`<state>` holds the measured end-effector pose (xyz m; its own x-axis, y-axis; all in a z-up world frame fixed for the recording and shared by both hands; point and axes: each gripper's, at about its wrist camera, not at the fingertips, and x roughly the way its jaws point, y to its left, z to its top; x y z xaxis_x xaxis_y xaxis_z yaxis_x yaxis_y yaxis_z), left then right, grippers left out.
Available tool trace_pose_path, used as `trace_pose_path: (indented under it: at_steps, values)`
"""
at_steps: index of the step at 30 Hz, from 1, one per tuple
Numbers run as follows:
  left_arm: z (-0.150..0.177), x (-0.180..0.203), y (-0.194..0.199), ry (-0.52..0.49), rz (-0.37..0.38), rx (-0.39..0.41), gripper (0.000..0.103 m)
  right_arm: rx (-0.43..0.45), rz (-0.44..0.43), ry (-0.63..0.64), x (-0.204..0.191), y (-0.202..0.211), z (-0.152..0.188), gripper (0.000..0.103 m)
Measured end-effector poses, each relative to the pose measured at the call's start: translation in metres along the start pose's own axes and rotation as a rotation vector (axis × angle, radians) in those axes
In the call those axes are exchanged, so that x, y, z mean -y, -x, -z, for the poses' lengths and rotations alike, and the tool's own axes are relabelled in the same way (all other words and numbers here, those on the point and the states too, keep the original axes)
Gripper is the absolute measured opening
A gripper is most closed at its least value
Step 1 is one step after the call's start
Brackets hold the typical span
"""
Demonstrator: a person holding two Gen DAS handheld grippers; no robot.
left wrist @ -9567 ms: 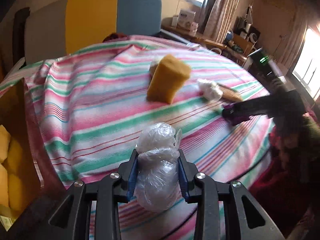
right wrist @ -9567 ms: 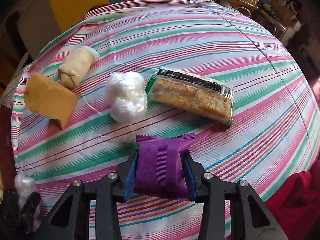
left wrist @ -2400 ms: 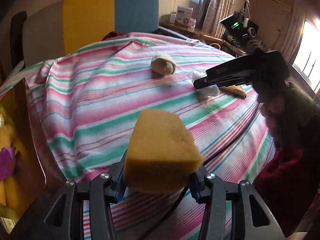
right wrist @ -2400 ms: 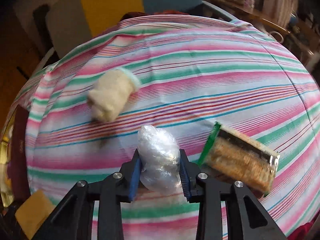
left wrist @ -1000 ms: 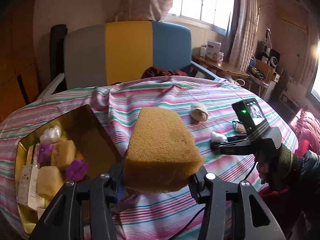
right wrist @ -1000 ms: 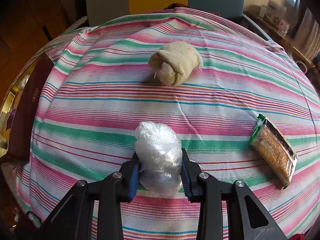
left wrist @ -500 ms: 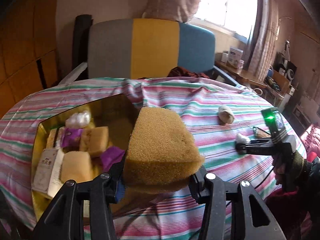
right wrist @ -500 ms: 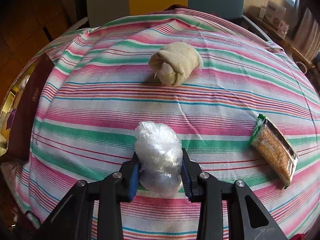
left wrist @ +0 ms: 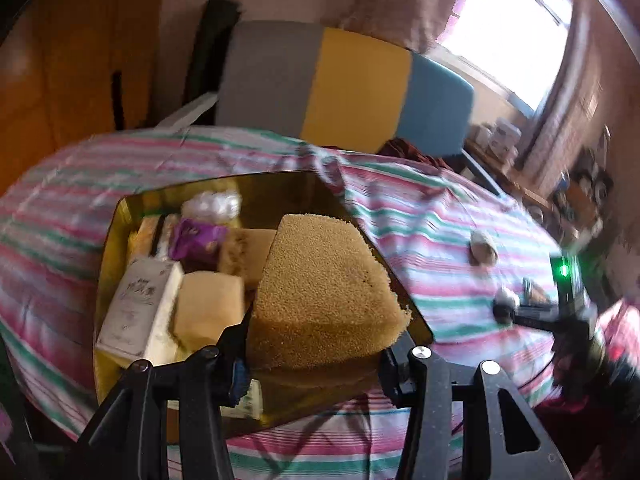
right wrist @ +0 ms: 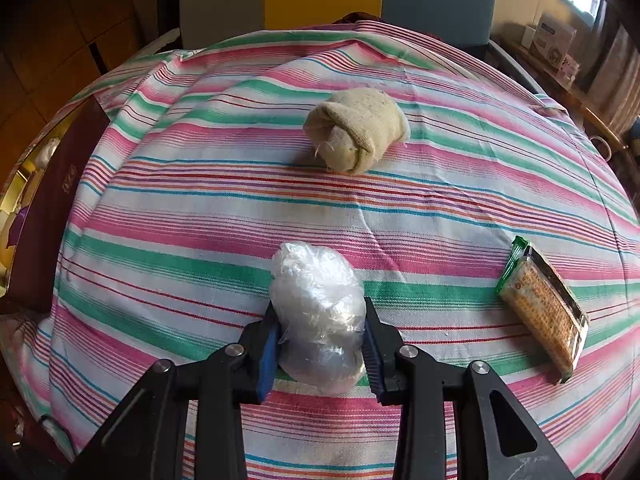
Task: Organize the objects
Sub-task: 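Carry the yellow sponge over the gold tray and open the left gripper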
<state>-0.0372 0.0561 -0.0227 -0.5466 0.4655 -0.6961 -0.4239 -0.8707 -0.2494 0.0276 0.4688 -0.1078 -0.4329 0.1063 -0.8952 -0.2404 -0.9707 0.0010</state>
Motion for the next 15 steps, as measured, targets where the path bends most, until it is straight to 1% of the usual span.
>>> trace_pose_path:
  at_steps: [2, 5, 7, 10, 15]
  values:
    - [-0.008, -0.018, 0.000, 0.066, -0.001, -0.001, 0.050, 0.000, 0.001, 0.001, 0.000, 0.001, 0.000, 0.038]
    - [-0.021, -0.034, -0.003, 0.120, 0.005, -0.003, 0.050, -0.001, 0.003, 0.006, -0.001, 0.001, 0.000, 0.038]
    - [-0.029, -0.037, -0.008, 0.126, 0.019, -0.011, 0.050, -0.001, 0.004, 0.009, -0.001, 0.001, 0.000, 0.038]
    - [-0.046, -0.043, -0.027, 0.160, 0.055, -0.038, 0.050, -0.002, 0.009, 0.013, -0.002, 0.001, 0.001, 0.038]
    - [-0.074, -0.045, -0.057, 0.214, 0.072, -0.056, 0.050, -0.002, 0.013, 0.017, -0.002, 0.001, 0.001, 0.038]
